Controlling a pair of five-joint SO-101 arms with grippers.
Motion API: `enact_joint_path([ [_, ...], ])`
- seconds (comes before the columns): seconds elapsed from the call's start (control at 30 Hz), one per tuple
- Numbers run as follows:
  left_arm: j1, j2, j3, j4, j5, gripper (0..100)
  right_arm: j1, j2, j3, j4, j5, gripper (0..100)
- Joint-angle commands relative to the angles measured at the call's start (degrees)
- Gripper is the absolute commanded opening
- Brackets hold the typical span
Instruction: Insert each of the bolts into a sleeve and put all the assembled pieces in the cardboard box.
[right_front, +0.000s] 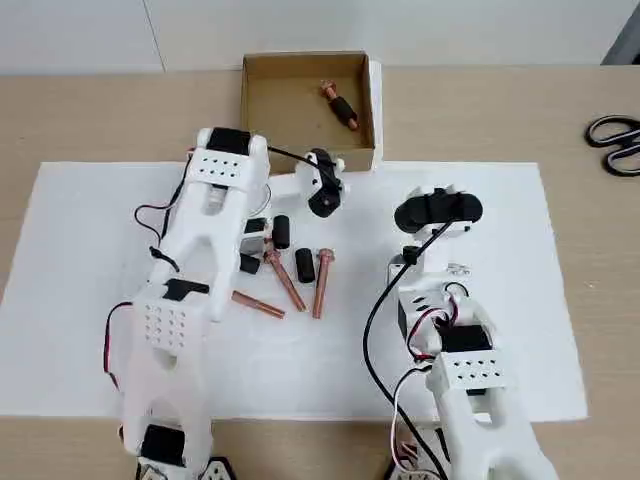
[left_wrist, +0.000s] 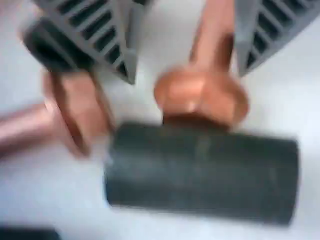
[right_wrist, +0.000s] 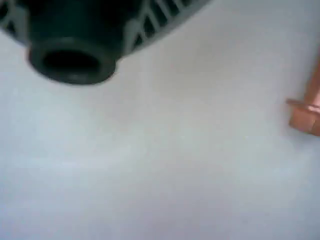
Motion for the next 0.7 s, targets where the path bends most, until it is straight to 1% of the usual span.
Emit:
enact_joint_path([
  [0.0, -0.35, 0.7, -1.54, -2.46, -0.26, 13, 0.22, -1.63, -0.44, -1.36, 0.26, 0.5],
  [0.07, -0.35, 1.67, -1.54, -2.46, -0.26, 11, -0.13, -1.63, -0.44, -1.36, 0.26, 0.5],
  [0.2, -0.53, 1.76, -2.07, -3.52, -0.26, 0, -4.35, -1.63, -0.26, -1.27, 0.35, 0.5],
  [0.33, -2.2, -0.35, -9.27, -0.7, 2.29, 1, -7.96, -1.63, -0.26, -1.36, 0.35, 0.5],
  [0.47, -5.19, -2.73, -18.51, 3.43, 2.73, 1, -9.63, -1.71, -0.44, -1.36, 0.35, 0.5],
  [0.6, -7.47, -7.91, -20.7, 3.34, 3.08, 1, -9.71, -1.71, -0.53, -1.36, 0.35, 0.6],
  [0.67, -7.91, -12.57, -20.53, 3.34, 4.92, 1, -9.8, -1.71, -0.53, -1.36, 0.18, 0.7],
])
